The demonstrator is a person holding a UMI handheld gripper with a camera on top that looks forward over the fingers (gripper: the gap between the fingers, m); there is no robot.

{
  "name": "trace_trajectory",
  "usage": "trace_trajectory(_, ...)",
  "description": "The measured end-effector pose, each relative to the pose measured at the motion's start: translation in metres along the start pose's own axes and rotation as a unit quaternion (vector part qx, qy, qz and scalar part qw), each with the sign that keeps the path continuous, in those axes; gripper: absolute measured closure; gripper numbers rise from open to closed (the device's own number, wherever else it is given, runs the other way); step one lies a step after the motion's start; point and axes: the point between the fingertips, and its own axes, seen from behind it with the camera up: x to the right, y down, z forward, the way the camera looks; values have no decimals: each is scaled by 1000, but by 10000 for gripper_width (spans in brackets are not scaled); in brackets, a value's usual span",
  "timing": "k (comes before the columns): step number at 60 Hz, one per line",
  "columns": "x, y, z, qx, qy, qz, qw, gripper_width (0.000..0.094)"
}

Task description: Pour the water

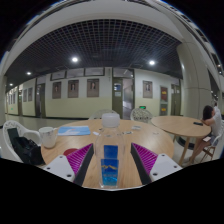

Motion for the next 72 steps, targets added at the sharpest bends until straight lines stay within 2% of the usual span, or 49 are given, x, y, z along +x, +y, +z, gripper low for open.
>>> trace_trajectory(9, 4, 23, 52, -1, 7, 10, 1000, 162)
trace_trajectory(13, -1, 26, 57, -7, -3, 16, 1000, 455)
trace_trajectory(23, -1, 27, 56, 22, 14, -4, 1000, 489)
trace_trajectory(33, 2, 27, 60, 19, 8, 9, 1000, 585)
trace_trajectory(38, -1, 22, 64, 14, 10, -7, 1000, 595)
trace_trajectory(50, -41, -52, 97, 24, 31, -213, 976, 595)
trace_trajectory(55, -88, -89, 116, 38, 43, -337, 940, 595)
trace_trajectory(60, -123, -126, 121, 47, 46, -478, 876, 596)
trace_trajectory(61, -121, -145, 136, 51, 44, -505, 860, 595)
trace_trajectory(64, -143, -153, 144, 53, 51, -585, 807, 595)
trace_trajectory(68, -181, -137, 149, 49, 64, -682, 727, 596)
trace_trajectory(72, -194, -143, 154, 52, 83, -760, 643, 597)
